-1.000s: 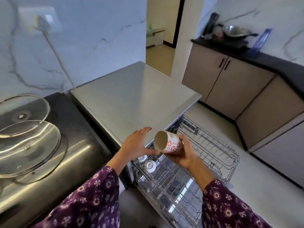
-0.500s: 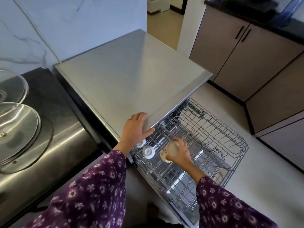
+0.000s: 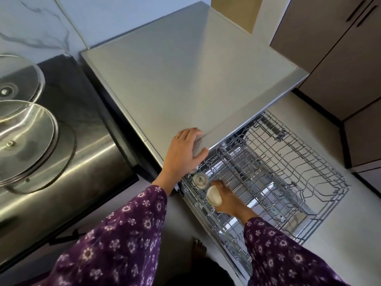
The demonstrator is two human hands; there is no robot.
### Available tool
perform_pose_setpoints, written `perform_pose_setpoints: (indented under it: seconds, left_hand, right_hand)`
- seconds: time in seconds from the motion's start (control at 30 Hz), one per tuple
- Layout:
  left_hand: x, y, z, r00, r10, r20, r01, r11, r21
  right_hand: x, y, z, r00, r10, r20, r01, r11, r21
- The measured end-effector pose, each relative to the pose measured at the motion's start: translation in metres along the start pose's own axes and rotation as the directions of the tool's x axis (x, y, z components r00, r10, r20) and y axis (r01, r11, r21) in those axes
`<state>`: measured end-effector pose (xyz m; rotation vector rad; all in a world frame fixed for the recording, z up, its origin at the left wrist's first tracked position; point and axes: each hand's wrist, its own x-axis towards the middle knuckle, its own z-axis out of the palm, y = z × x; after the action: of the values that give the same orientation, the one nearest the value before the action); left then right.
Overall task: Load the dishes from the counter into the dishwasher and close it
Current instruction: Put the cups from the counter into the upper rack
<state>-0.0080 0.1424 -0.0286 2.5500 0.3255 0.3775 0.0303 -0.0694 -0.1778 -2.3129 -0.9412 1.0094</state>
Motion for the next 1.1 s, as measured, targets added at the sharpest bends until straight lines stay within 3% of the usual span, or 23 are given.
perform_pose_setpoints:
  seconds: [0.23,0.5,0.6,0.67,0.77,0.9,1.0,1.1]
  left_hand:
    - [0.001,-0.003,0.003,0.999,0.014,-0.033,-0.015,1.000,-0.013]
    - [0.000,-0.004,0.004,0.998,0.048,-0.048,-0.047,0.999,0.007]
    - [-0.001,-0.003,0.002,0.998,0.044,-0.052,-0.044,0.999,-0.001]
    - [-0.003,-0.001,-0.002,0.998,0.028,-0.049,-0.030,0.999,-0.044]
    - [-0.014,0.001,-0.021,0.995,-0.094,-0.038,0.087,0.984,-0.155]
    - [-0.041,-0.012,-0.066,0.979,-0.191,-0.071,0.173,0.962,-0.211]
    - [-0.071,-0.037,-0.116,0.961,-0.221,-0.163,0.187,0.962,-0.200]
    - [-0.116,-0.071,-0.180,0.915,-0.270,-0.300,0.228,0.959,-0.168]
  right_hand:
    - [0.015,0.009,0.007,0.997,-0.074,-0.005,0.074,0.997,-0.030]
    - [0.018,0.004,0.012,0.998,-0.061,0.011,0.062,0.958,-0.280]
    - [0.011,-0.007,0.007,1.000,-0.001,0.008,0.003,0.972,-0.236]
    - [0.001,-0.023,0.000,0.997,-0.025,-0.076,0.008,0.975,-0.223]
    - [-0.018,-0.065,-0.011,0.922,-0.289,-0.258,0.200,0.926,-0.321]
    - [-0.034,-0.139,-0.013,0.749,-0.607,-0.266,0.507,0.784,-0.360]
    - [-0.039,-0.209,-0.007,0.663,-0.673,-0.328,0.599,0.740,-0.306]
    - [-0.038,-0.287,0.011,0.642,-0.698,-0.318,0.683,0.709,-0.175]
